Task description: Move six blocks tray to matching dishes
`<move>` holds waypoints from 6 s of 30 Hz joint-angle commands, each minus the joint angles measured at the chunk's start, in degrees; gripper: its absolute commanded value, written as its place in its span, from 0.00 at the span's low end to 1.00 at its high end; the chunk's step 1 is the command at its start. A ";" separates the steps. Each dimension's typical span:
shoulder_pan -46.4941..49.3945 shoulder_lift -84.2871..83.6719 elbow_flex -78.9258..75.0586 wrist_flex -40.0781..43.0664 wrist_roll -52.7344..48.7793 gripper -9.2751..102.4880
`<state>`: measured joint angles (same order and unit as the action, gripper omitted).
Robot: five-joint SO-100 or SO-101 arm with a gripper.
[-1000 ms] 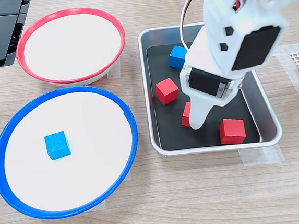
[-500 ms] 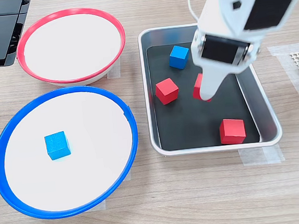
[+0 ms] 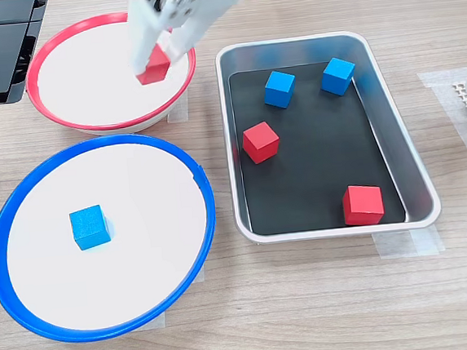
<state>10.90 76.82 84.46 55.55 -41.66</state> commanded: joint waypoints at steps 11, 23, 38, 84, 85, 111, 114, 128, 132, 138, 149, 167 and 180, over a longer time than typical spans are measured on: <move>2.81 5.45 -2.02 6.33 -1.58 0.14; -1.93 22.32 21.97 16.96 -9.05 0.25; -7.47 11.51 24.61 7.73 -5.89 0.26; 6.59 13.10 5.54 30.06 -21.01 0.12; 7.03 14.41 8.09 29.71 -22.24 0.14; 11.78 8.70 20.92 14.33 -43.68 0.20; 11.60 7.82 21.18 13.10 -44.65 0.17; -15.47 11.07 -6.77 39.02 -4.13 0.10; -20.57 10.02 -7.91 20.13 7.65 0.11; -19.25 9.93 -4.57 9.40 12.04 0.30; -16.35 25.31 8.88 25.84 -0.88 0.19; -26.02 36.47 35.42 22.50 16.17 0.14; -29.00 32.43 31.03 29.09 55.02 0.25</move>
<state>-18.98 109.69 117.42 84.99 9.32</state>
